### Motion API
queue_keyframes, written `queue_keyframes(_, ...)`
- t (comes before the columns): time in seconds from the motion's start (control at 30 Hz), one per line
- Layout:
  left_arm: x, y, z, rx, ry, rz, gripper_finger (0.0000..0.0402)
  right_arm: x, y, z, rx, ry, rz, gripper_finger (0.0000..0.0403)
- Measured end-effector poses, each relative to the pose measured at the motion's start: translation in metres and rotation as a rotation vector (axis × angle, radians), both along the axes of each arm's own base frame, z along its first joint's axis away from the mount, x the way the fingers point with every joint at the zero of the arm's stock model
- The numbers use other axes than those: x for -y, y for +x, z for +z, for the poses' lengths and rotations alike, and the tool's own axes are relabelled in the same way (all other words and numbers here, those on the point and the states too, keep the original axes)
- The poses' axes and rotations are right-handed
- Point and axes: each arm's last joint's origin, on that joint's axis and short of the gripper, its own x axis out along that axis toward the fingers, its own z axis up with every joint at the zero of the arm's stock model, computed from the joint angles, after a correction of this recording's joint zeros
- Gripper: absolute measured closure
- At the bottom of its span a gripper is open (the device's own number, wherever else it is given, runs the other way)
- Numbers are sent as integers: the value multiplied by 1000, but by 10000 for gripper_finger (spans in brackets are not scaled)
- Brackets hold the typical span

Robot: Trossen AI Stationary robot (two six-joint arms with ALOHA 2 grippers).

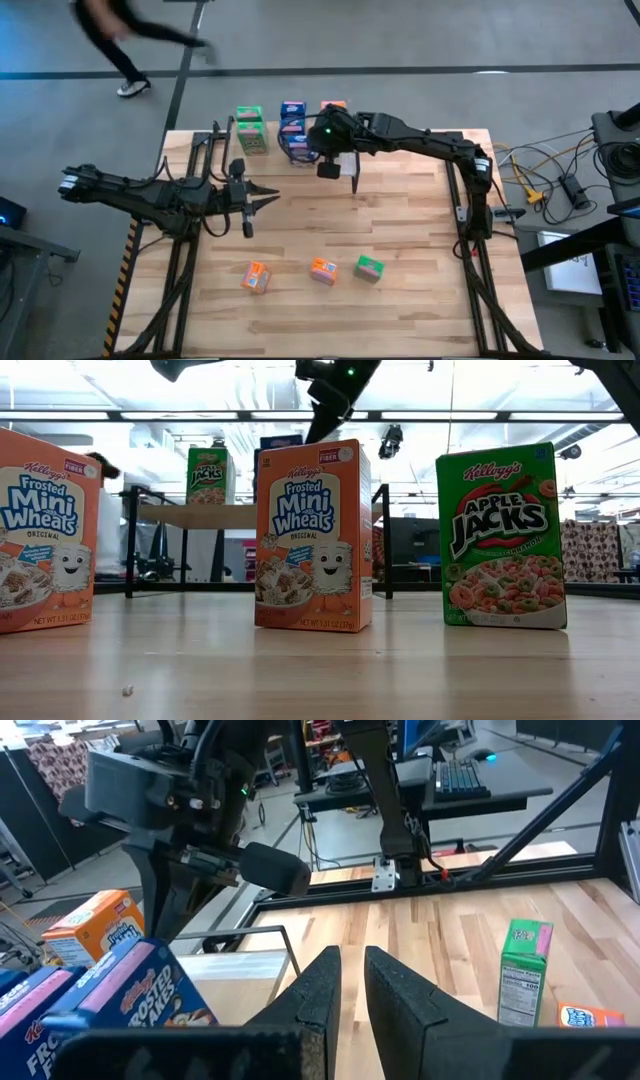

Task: Stack cereal on shelf
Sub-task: Put the blue cereal box on the shelf aligned with the other blue cereal boxes

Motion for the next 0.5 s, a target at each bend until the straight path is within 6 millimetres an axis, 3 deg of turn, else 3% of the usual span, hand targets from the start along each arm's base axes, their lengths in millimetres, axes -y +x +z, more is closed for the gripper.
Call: queue_keyframes(0.5, 0, 0, 0, 1, 3, 0, 369, 0, 7, -5, 59, 12, 42, 390)
